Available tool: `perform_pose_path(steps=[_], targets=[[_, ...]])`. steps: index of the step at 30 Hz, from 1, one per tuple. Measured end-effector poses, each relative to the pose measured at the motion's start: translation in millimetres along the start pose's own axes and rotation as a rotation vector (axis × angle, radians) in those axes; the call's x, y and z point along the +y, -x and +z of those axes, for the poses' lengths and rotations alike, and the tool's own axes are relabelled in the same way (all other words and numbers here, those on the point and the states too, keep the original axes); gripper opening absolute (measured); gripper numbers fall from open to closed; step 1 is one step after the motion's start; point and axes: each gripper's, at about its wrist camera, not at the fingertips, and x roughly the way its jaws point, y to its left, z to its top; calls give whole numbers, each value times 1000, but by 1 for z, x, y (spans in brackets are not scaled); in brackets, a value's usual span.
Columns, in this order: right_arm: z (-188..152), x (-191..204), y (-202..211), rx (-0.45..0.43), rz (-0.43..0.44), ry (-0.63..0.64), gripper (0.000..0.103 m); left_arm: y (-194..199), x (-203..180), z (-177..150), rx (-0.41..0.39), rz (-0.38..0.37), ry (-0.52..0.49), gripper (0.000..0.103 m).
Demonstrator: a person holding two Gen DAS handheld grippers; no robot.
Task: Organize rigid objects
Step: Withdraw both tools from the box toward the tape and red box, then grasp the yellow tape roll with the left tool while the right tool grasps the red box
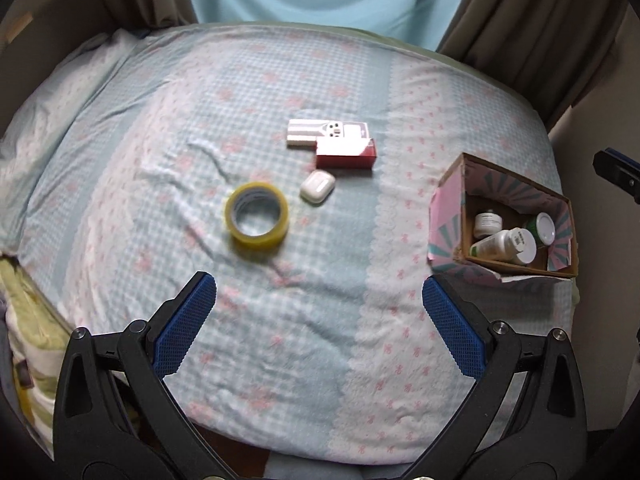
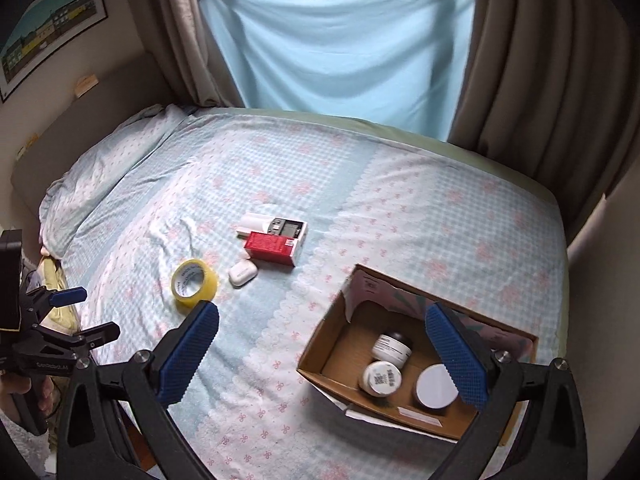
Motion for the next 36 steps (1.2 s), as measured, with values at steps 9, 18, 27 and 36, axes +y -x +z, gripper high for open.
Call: perform_pose_path(steps=[9, 18, 27, 36], targets=[[54, 52, -72, 107, 74, 226, 103, -58, 54, -10, 58, 27, 96, 103], [70, 80, -214, 264, 168, 539, 103, -168, 81, -9, 106, 85, 121, 103], [46, 97, -327, 379, 202, 877, 89, -258, 87, 1, 95, 125, 95, 103], [32, 107, -374, 397, 237, 1052, 65, -277, 77, 18, 40, 144, 64, 103]])
